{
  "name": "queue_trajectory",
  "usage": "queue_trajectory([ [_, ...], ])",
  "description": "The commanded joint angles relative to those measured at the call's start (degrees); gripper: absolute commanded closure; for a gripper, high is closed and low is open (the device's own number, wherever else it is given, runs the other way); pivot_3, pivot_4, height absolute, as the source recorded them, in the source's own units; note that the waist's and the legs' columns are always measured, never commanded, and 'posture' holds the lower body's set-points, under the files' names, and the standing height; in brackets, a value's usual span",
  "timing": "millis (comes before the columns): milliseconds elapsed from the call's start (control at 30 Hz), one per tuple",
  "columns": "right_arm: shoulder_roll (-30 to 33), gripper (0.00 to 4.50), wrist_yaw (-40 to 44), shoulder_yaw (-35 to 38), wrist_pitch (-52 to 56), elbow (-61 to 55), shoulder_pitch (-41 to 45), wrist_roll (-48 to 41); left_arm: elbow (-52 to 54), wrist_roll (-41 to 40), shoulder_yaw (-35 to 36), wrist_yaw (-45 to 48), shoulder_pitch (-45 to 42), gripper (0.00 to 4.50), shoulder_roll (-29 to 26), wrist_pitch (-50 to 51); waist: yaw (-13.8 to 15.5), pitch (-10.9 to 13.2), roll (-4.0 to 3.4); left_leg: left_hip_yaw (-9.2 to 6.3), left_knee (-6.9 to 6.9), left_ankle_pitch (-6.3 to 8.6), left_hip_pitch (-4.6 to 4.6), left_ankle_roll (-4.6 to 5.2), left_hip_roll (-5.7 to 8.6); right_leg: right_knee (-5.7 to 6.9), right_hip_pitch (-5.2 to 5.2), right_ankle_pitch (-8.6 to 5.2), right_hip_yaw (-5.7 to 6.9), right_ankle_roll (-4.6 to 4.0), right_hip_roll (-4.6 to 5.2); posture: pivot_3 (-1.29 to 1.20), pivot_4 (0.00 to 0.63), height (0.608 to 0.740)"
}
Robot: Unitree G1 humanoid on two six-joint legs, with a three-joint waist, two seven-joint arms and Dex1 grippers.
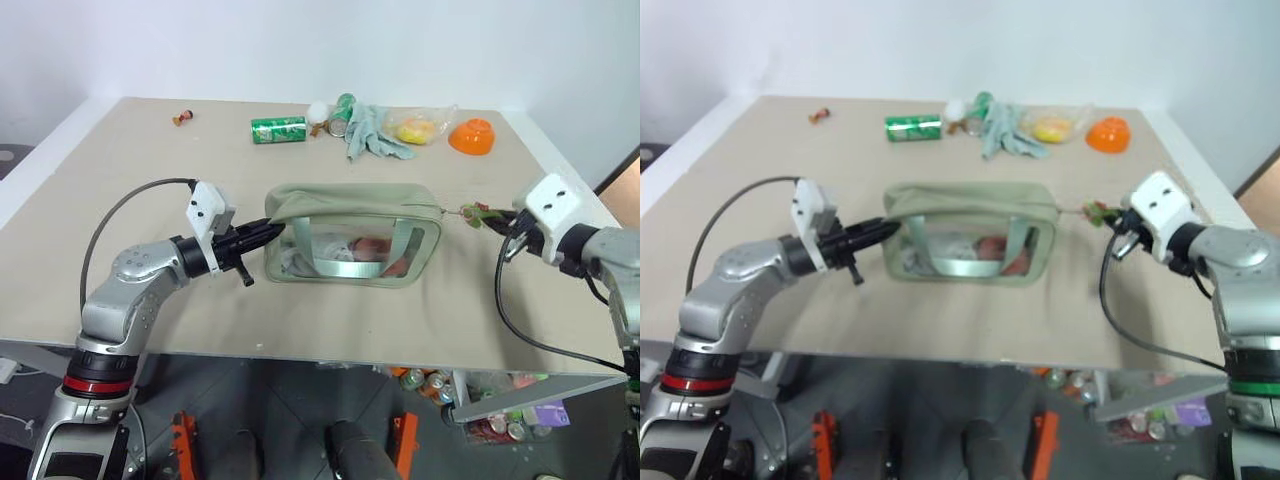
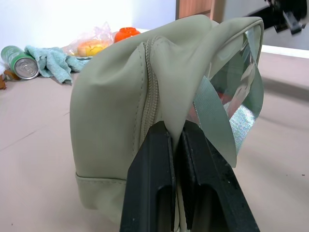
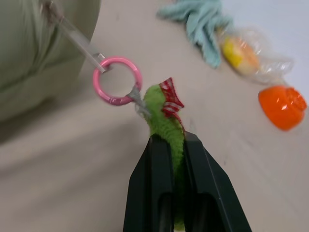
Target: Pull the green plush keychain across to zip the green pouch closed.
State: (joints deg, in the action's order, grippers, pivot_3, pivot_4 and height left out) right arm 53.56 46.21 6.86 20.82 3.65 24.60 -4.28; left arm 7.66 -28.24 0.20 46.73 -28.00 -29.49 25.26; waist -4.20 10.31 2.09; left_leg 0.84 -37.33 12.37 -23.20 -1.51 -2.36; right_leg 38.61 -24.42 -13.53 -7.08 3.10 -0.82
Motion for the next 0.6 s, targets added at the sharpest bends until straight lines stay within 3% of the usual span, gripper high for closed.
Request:
queue_trajectory([
  [33, 1.45, 4.45, -1.36, -0.77, 2.54, -3.83, -2.35, 2.54, -0.21, 0.75, 0.31, -0.20, 0.07, 4.50, -0.45, 0.50, -0.02, 0.00, 0.00, 0.03, 0.01, 0.00, 0.00, 0.00, 0.02, -0.03, 0.00, -0.01, -0.03, -0.02, 0.02, 0.00, 0.150, 0.740],
  [233, 0.21, 4.45, -3.17, -5.30, 3.14, -5.23, -5.31, 6.35, 0.15, 0.72, 0.44, -0.43, 0.47, 4.50, -0.39, 0.57, -0.02, 0.00, 0.00, 0.02, 0.01, 0.00, -0.01, 0.00, 0.03, -0.19, 0.07, 0.03, -0.02, 0.04, 0.04, 0.00, 0.150, 0.740],
  [500, 3.12, 4.45, -3.96, -8.69, -4.14, -0.12, -5.44, 12.70, 0.61, 0.71, 0.66, -0.75, 0.95, 4.50, -0.46, 0.66, -0.02, 0.00, 0.00, 0.03, 0.04, 0.00, -0.03, 0.00, 0.04, -0.33, 0.11, 0.05, -0.02, 0.08, 0.07, 0.00, 0.150, 0.740],
  [600, -1.73, 4.45, -4.90, -7.17, -3.19, -1.31, -4.39, 8.97, 0.49, 0.75, 0.43, -0.88, 0.87, 4.50, -0.10, 0.55, -0.03, -0.02, 0.03, 0.02, 0.04, 0.00, -0.02, 0.00, 0.04, -0.36, 0.14, 0.06, 0.00, 0.10, 0.08, 0.00, 0.150, 0.740],
])
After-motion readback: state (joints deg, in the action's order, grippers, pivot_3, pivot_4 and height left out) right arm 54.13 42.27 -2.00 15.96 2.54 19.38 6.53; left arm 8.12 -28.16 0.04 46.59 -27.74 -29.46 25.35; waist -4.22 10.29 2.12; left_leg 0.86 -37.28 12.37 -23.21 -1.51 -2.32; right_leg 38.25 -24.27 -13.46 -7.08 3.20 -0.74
